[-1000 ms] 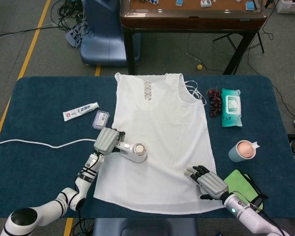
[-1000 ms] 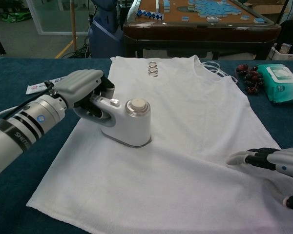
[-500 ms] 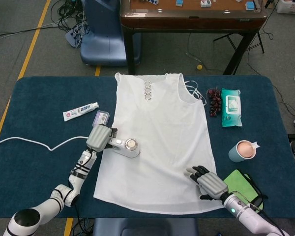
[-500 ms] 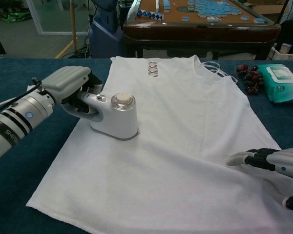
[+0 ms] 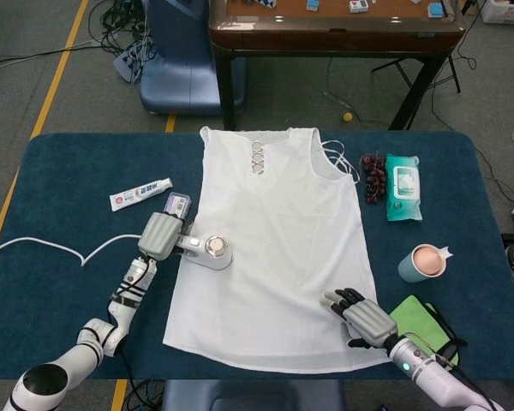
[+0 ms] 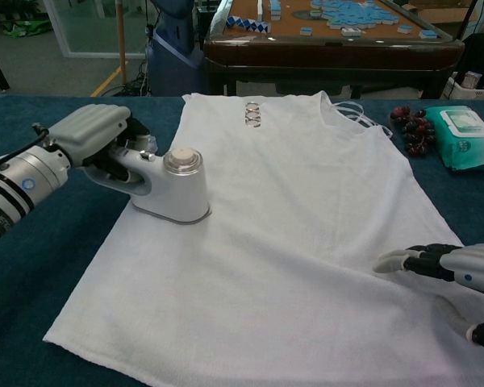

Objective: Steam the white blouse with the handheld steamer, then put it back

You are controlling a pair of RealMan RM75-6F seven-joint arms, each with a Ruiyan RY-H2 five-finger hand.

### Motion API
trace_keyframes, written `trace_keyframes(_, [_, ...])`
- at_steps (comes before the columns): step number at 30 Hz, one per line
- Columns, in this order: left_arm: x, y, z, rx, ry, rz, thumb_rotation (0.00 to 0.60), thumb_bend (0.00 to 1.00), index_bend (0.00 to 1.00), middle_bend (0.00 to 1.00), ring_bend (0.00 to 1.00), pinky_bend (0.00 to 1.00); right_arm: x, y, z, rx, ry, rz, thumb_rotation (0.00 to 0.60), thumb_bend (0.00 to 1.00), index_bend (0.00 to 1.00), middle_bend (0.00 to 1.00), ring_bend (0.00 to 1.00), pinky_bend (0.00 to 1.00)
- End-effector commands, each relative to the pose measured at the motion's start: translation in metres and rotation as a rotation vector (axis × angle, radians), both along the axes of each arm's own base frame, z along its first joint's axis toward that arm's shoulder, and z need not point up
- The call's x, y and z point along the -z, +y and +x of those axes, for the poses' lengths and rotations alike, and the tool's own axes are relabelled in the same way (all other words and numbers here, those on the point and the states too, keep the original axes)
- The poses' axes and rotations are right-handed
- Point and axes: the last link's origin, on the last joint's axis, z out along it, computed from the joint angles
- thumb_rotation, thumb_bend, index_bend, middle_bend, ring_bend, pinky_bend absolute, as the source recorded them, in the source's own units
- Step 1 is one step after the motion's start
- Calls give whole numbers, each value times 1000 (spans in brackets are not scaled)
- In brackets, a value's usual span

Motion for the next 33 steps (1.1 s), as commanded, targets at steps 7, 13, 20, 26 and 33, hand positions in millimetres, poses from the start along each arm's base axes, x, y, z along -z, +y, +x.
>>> trace_keyframes(7, [-18,2,-21,-30,27,28,600,198,876,777,660,638,0,1,1,-6,1,1,490,778,0,65,0,0])
trace_keyframes(13, [-37,4,-39,-64,34,60,600,198,876,777,660,638,-2,2,5,-17,-1,-7,491,778,0,65,0,0])
trace_keyframes(20, [-61,5,-61,-134,-29,88,600,197,876,777,660,638,-12,4,16,-53,-20,-31,491,778,0,65,0,0])
trace_keyframes(26, [-76,0,-72,-162,-74,100,600,197,876,777,660,638,-31,3,31,-90,-63,-75,491,778,0,65,0,0])
trace_keyframes(33, [-76,-8,-78,-185,-94,78,600,197,876,777,660,639,-56,1,48,-144,-97,-141,491,777,0,65,0,0])
